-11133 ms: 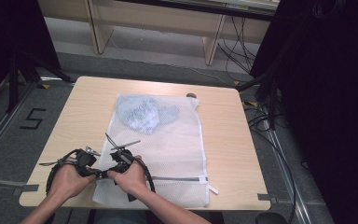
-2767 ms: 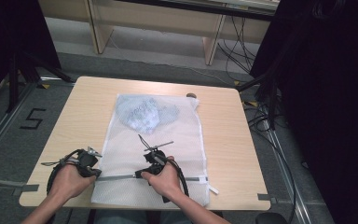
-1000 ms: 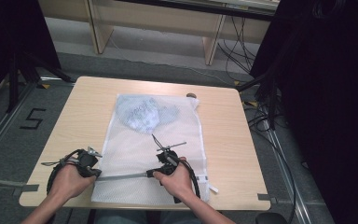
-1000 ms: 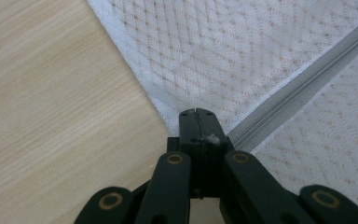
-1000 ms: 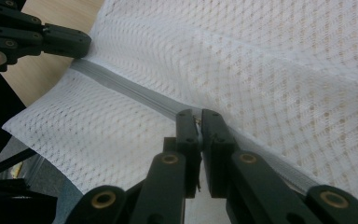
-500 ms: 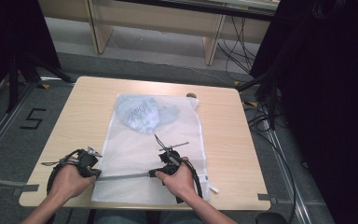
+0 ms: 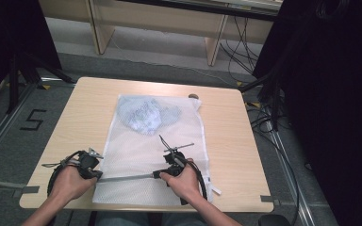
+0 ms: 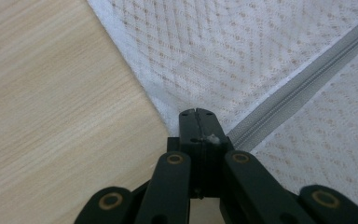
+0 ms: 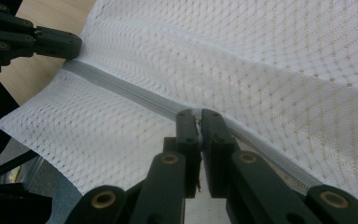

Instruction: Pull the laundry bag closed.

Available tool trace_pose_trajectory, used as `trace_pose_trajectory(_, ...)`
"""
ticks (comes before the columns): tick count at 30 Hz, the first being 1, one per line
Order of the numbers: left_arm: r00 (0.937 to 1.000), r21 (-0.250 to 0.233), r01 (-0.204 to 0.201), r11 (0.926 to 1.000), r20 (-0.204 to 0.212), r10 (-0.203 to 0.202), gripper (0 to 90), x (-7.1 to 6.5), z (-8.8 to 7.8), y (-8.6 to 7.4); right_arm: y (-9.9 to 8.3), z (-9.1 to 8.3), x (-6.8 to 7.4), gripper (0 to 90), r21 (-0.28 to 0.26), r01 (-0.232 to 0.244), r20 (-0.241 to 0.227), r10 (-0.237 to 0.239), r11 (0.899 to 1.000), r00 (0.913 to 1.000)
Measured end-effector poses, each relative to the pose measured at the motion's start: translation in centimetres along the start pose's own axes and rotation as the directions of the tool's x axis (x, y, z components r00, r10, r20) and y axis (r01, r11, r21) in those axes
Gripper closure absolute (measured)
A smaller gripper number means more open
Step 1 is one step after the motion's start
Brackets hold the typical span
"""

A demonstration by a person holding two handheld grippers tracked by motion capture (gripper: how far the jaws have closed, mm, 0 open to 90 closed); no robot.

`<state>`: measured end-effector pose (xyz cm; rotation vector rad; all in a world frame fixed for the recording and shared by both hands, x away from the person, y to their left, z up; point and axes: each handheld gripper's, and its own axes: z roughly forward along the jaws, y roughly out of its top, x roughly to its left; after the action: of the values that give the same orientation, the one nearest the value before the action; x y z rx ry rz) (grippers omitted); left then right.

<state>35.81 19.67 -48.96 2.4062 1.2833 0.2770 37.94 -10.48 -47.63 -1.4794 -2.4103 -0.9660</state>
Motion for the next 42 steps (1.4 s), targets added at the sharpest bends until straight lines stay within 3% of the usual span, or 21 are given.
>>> trace_pose_trajectory(6,1.0,-0.002,0.01,1.0,-0.002,-0.01,90.0,-0.04,0.01,0.0,0.0,-0.17,0.09,87.0,0.008,-0.021,0.005,0.021,1.0,0.9998)
trace_pose_trajectory(11,0.9999,-0.001,0.01,0.9999,-0.002,-0.01,90.0,-0.04,0.0,0.01,0.01,-0.23,-0.18,87.0,-0.005,-0.002,0.001,0.002,1.0,1.0)
trace_pose_trajectory(13,1.0,0.0,0.009,1.0,-0.002,-0.009,90.0,-0.04,0.0,0.01,-0.03,-0.34,-0.16,87.0,0.011,-0.025,0.006,0.025,1.0,0.9997)
trace_pose_trajectory(31,1.0,0.011,0.002,0.9999,-0.003,-0.002,90.0,-0.04,-0.02,0.11,-0.13,-0.48,-0.37,87.0,-0.009,0.018,-0.006,-0.018,1.0,0.9998)
trace_pose_trajectory(39,1.0,0.0,0.006,1.0,-0.001,-0.006,90.0,-0.04,0.01,0.04,0.05,-0.6,-0.28,87.0,-0.006,0.019,-0.003,-0.019,1.0,0.9998)
trace_pose_trajectory(42,1.0,-0.001,0.008,1.0,-0.002,-0.008,90.0,-0.07,0.02,0.03,0.03,-0.65,-0.16,87.0,0.003,-0.004,-0.006,0.004,1.0,1.0)
